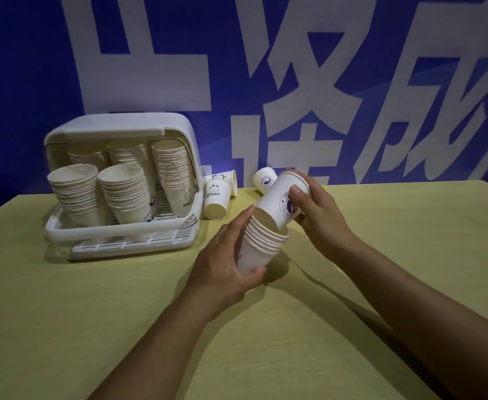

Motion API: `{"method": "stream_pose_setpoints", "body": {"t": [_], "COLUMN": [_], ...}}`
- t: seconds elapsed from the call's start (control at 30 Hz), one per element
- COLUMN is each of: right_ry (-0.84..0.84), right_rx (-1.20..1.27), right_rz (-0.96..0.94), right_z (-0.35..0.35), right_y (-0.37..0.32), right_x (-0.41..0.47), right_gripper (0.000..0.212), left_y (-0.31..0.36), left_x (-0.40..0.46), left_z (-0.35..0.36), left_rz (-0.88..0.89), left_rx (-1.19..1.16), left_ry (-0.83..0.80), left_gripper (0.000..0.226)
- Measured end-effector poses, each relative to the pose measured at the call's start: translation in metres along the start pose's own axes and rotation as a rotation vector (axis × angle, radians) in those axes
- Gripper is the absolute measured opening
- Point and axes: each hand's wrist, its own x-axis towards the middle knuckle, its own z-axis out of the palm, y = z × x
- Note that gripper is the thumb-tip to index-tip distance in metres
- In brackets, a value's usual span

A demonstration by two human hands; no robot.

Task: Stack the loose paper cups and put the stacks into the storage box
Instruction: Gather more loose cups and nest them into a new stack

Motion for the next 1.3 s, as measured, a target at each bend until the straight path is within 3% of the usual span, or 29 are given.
{"method": "stream_pose_setpoints", "body": {"t": [0.13,0.27,0.37,0.57,0.67,0.77,0.9,1.07,1.17,1.3], "right_ry": [-0.017,-0.215,-0.369,-0.437,-0.193,0.091,0.056,0.132,0.101,0.107], "right_rx": [-0.202,-0.394,-0.426,-0.385,-0.431,-0.793,-1.067,-0.875,-0.803,-0.379], "right_rz": [-0.122,-0.239,-0.220,-0.145,-0.128,-0.057,0.110,0.187,0.239,0.095], "right_z": [-0.005,-0.004,0.010,0.018,0.018,0.015,0.016,0.023,0.021,0.022], "right_y": [-0.008,-0.008,0.002,0.007,0.014,0.037,0.071,0.090,0.079,0.037], "right_x": [-0.001,-0.007,-0.018,-0.010,0.025,0.076,0.118,0.133,0.130,0.100], "right_gripper": [0.047,0.046,0.043,0.050,0.046,0.054,0.066,0.055,0.062,0.076], "left_y": [0.002,0.003,0.003,0.000,-0.002,-0.005,-0.007,-0.008,-0.006,-0.006], "left_x": [-0.001,-0.001,-0.001,-0.001,0.002,0.004,0.005,0.005,0.005,0.005], "left_z": [0.000,0.002,0.002,0.001,0.002,0.001,-0.001,-0.003,-0.004,-0.003], "left_rz": [-0.007,-0.013,-0.044,-0.103,-0.148,-0.173,-0.183,-0.180,-0.171,-0.186], "left_rx": [0.011,-0.024,-0.048,-0.042,-0.055,-0.064,-0.052,-0.033,-0.033,-0.073], "left_ry": [-0.017,-0.001,0.020,0.079,0.145,0.180,0.201,0.219,0.217,0.196], "left_gripper": [0.107,0.108,0.109,0.105,0.104,0.104,0.103,0.103,0.103,0.105]}}
